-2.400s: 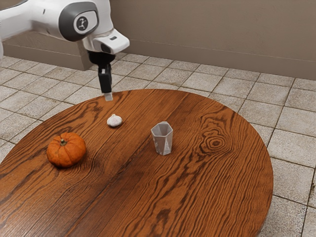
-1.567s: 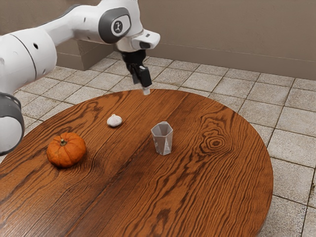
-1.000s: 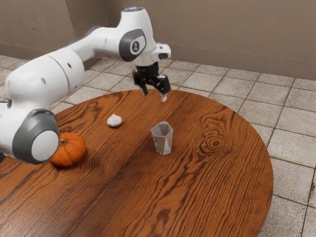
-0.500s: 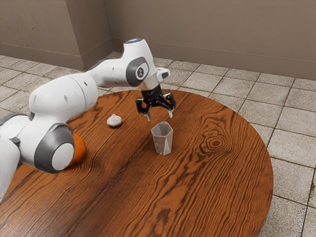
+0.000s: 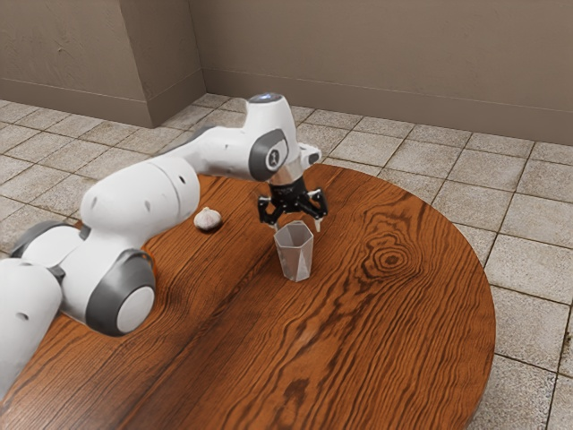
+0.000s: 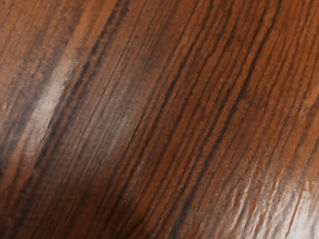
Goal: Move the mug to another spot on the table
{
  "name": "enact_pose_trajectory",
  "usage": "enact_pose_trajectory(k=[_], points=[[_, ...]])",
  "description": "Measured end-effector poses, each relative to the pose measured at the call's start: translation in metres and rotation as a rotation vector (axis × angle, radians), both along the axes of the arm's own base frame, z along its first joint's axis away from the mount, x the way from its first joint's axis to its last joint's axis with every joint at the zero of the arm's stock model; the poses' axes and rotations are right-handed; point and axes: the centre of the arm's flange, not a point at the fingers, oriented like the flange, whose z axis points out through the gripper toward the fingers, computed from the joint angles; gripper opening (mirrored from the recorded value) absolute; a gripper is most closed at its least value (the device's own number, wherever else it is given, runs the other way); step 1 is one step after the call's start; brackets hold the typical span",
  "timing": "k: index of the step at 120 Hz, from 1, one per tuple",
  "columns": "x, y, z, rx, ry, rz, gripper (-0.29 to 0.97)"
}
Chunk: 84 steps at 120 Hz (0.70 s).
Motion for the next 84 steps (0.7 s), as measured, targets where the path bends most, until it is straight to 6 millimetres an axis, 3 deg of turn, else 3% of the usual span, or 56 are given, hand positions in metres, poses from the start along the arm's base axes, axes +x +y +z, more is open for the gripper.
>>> enact_pose_trajectory(k=[24,43,52,60,84], points=[[-0.001,-0.002,-0.008,-0.003,0.01,0.017,0.6],[-0.001,-0.003,-0.006,-0.008,0.012,0.028,0.24],[-0.001,-0.002,-0.003,-0.022,0.013,0.037,0.18],[-0.002,0.0,0.003,-0.068,0.023,0.058,0.13],[-0.011,0.03,0.036,-0.273,0.105,0.161,0.04]])
